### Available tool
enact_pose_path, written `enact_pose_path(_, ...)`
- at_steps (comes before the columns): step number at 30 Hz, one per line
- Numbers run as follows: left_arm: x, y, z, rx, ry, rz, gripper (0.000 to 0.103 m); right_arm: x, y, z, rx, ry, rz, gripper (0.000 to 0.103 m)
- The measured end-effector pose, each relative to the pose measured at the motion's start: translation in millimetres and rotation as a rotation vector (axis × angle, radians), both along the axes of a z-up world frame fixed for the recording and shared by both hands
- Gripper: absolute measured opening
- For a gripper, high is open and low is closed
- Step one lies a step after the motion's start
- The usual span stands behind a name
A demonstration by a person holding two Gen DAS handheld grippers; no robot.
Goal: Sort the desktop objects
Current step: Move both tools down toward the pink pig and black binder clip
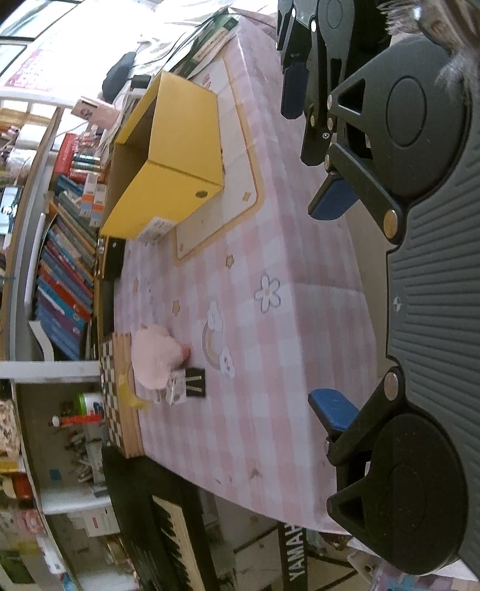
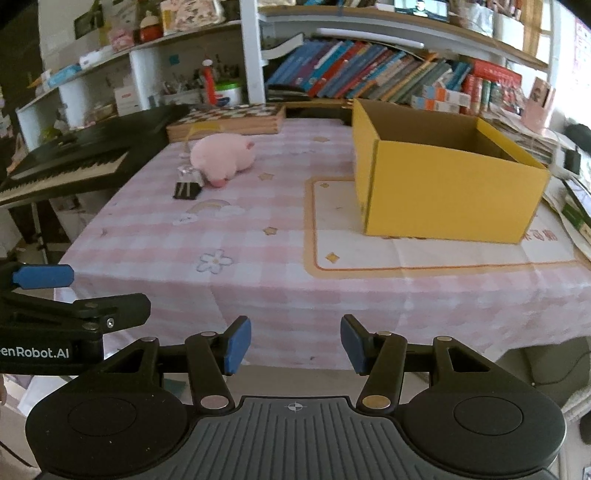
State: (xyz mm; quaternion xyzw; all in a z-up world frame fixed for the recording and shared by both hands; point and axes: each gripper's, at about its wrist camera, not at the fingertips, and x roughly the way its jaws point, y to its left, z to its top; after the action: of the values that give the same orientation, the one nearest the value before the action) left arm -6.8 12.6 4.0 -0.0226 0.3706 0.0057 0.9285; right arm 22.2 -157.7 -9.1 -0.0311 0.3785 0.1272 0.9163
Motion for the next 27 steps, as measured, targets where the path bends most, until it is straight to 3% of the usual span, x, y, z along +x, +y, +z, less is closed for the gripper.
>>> enact_pose_path(17, -3.0, 44.1, 5.1, -0.014, -0.031, 0.123, 0.098, 14.1, 49.4, 6.8, -0.015, -0.028, 0.120, 0.054)
enact_pose_path(27, 18.9, 54.3, -0.6, -0.015, -0.016, 0.173, 0.098, 42.4, 58.8, 1.0, -0.012, -0.012, 0.157, 0.054)
